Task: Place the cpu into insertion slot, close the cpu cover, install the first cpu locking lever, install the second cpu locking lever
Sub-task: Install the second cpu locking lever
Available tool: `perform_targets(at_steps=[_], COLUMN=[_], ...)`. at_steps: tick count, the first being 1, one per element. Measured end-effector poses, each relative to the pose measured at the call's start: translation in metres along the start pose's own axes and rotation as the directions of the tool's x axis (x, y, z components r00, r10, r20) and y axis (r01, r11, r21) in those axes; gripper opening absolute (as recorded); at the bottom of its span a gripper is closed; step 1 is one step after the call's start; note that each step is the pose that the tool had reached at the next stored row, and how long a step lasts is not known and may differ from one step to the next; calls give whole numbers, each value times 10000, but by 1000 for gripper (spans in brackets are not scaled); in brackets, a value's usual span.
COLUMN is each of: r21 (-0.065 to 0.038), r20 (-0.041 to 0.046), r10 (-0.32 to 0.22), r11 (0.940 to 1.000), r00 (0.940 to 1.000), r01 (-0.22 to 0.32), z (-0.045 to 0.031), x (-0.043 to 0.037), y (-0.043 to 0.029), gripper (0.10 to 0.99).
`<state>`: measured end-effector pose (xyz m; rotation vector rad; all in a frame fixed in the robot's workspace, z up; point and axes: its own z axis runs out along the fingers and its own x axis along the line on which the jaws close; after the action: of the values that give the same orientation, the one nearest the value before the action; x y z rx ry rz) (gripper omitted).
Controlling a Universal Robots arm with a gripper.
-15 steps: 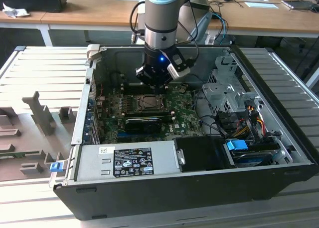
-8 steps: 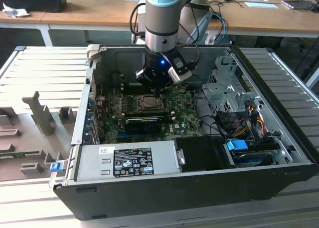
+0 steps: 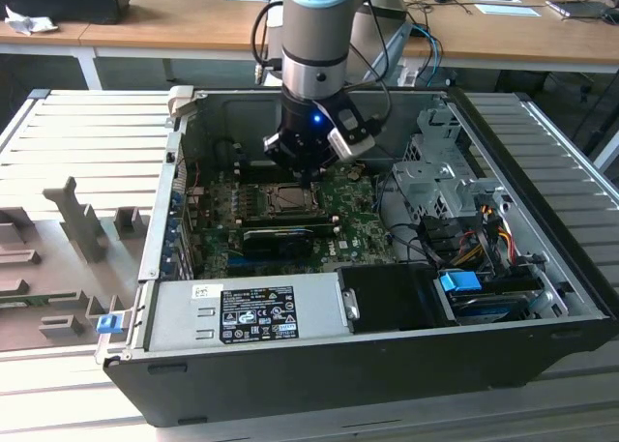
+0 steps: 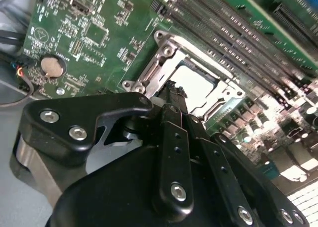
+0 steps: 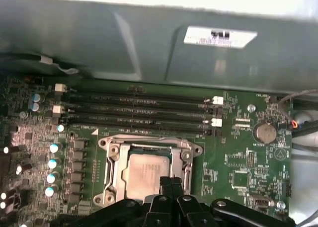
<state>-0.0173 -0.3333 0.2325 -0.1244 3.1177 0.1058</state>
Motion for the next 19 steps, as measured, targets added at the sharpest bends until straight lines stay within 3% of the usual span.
perform_targets(at_steps=[5,7,11,15,19], r21=[-1,2,0,0,-17], r20=[1,-1,0,-1,-145], r10=[0,0,0,0,10], r11=[10000,10000,10000,10000,10000], r00=[10000,10000,10000,10000,9999], r01=[0,0,0,0,-11], z=[-7,-59,-71,-76,-81], x=[9,8,11,19,25], y=[-109,-114,-150,-256,-332], gripper=[106,106,106,106,106])
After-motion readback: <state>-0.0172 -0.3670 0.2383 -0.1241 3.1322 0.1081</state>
